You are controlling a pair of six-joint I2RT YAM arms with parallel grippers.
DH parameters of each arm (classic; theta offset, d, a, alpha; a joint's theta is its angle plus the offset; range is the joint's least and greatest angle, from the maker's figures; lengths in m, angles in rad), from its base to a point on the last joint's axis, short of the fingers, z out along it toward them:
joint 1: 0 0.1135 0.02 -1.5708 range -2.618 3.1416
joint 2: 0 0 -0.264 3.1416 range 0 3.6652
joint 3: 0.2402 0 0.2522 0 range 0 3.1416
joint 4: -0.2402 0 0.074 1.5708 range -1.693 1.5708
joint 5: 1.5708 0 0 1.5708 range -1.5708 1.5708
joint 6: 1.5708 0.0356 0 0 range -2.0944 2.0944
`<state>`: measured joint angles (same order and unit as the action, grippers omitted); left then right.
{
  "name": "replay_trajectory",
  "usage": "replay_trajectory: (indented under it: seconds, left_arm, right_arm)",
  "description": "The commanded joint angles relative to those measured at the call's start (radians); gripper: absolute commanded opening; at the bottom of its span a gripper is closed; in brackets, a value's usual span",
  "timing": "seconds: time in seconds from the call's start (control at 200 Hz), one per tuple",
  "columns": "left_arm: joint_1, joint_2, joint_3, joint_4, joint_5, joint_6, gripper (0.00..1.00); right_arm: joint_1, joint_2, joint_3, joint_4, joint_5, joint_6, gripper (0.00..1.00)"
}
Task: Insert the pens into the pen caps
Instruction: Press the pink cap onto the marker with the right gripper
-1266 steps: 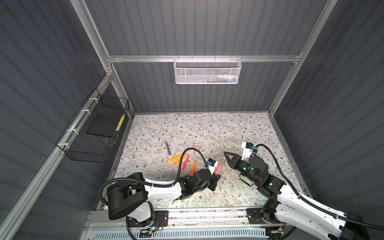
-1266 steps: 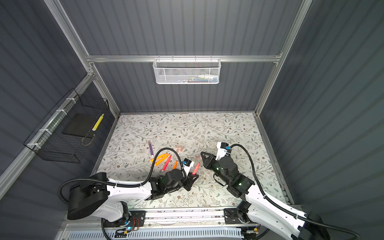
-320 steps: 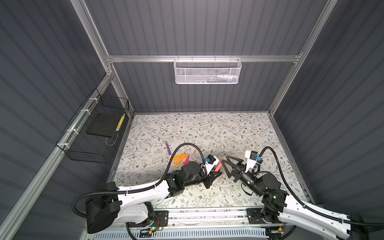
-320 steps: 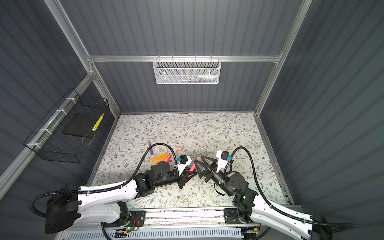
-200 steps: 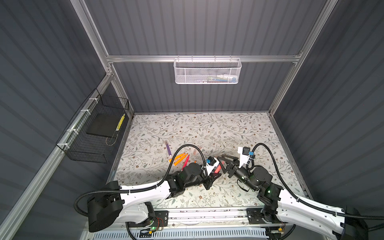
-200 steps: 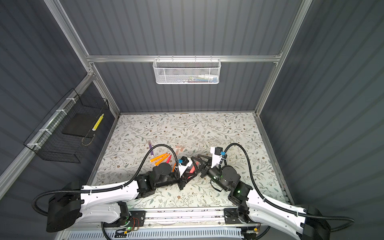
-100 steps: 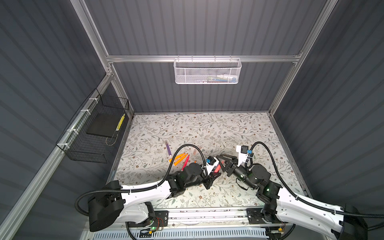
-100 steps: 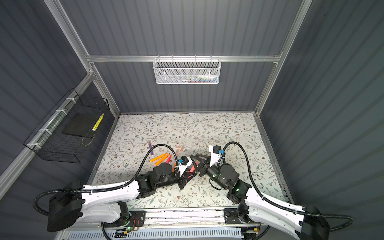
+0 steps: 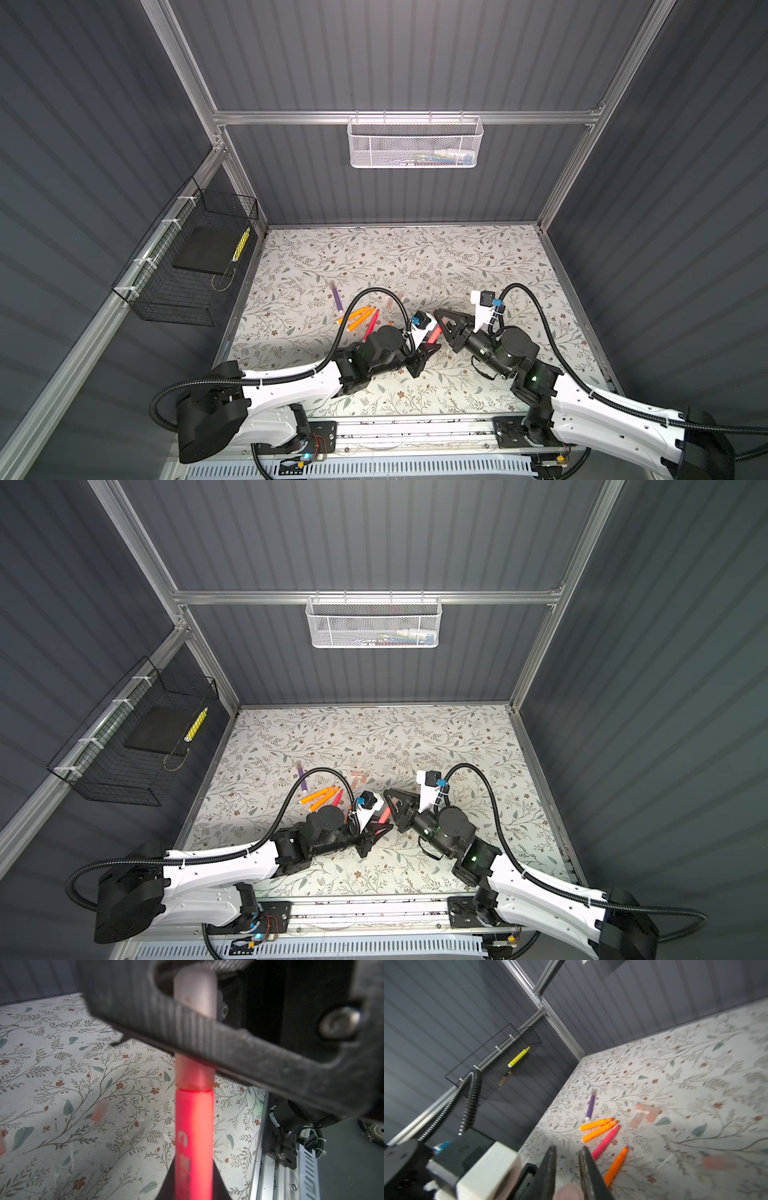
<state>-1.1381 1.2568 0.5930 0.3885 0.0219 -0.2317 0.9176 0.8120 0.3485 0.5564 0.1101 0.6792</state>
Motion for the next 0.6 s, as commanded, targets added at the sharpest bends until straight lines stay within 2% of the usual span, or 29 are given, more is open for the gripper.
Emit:
replay_trajectory:
  seconds: [0.0, 0.02, 0.145, 0.395, 0.595]
  left_arm:
    - [-0.002, -0.03, -0.016, 0.018, -0.009, -0.003, 0.0]
    - [-0.002, -0.033, -0.018, 0.019, -0.017, -0.003, 0.0]
    - [0.009, -0.069, -0.012, 0.014, -0.076, -0.014, 0.0]
    - [0.08, -0.111, 0.045, 0.021, -0.107, -0.021, 0.0]
    - [0.118, -0.132, 0.077, 0.054, -0.042, -0.007, 0.0]
  right_arm:
    - [-0.003, 0.005, 0.026, 0.005, -0.007, -0.015, 0.04]
    - [-0.003, 0.006, 0.026, 0.002, -0.01, -0.015, 0.0]
    - [0.002, 0.01, 0.007, 0.013, -0.038, -0.005, 0.0]
    - [0.073, 0.043, -0.058, 0.128, -0.051, -0.013, 0.0]
    - [0.136, 0.08, -0.076, 0.191, -0.063, -0.027, 0.0]
